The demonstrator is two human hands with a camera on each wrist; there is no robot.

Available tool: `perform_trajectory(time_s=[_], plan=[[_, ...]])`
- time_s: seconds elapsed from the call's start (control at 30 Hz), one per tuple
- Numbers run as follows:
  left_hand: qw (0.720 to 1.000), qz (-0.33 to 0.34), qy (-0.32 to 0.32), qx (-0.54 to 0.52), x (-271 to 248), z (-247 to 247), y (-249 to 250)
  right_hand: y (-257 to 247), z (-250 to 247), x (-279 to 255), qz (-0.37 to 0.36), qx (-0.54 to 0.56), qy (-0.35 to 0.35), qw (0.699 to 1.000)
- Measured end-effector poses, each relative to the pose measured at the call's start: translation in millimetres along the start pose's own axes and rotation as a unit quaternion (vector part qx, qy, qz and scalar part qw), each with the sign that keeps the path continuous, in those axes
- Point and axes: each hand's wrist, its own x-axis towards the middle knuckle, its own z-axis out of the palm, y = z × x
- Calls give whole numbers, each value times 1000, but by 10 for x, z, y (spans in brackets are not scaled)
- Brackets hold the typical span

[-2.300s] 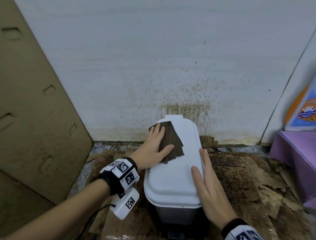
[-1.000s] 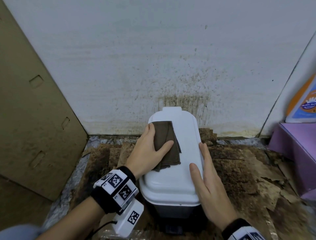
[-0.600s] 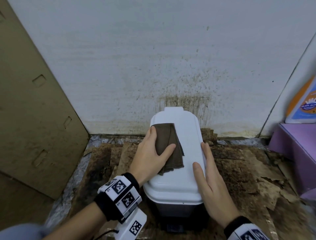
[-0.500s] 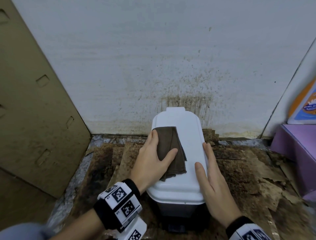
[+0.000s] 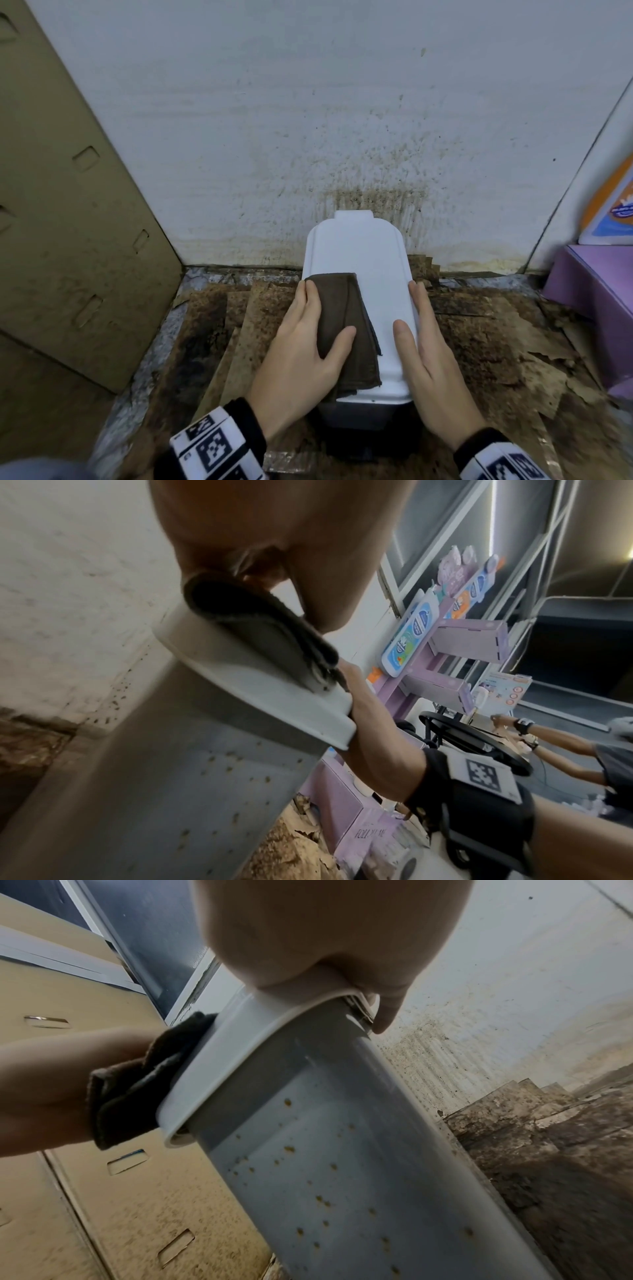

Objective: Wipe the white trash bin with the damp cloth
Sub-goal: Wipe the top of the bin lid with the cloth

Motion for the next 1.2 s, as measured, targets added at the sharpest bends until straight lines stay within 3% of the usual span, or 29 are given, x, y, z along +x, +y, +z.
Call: perform_trajectory(time_s=[0.2, 0.7, 0.93, 1.2], plan=[[999, -8, -48, 10, 232, -84, 2, 1, 6, 3, 6, 0, -2, 1000], [983, 20, -128, 130, 1595, -326, -132, -9, -11, 14, 14, 21, -11, 1000], [988, 22, -124, 92, 1506, -304, -220, -1, -13, 8, 10, 12, -15, 1000], [992, 24, -122, 20, 782, -247, -132, 13, -16, 7, 11, 9, -13, 1000]])
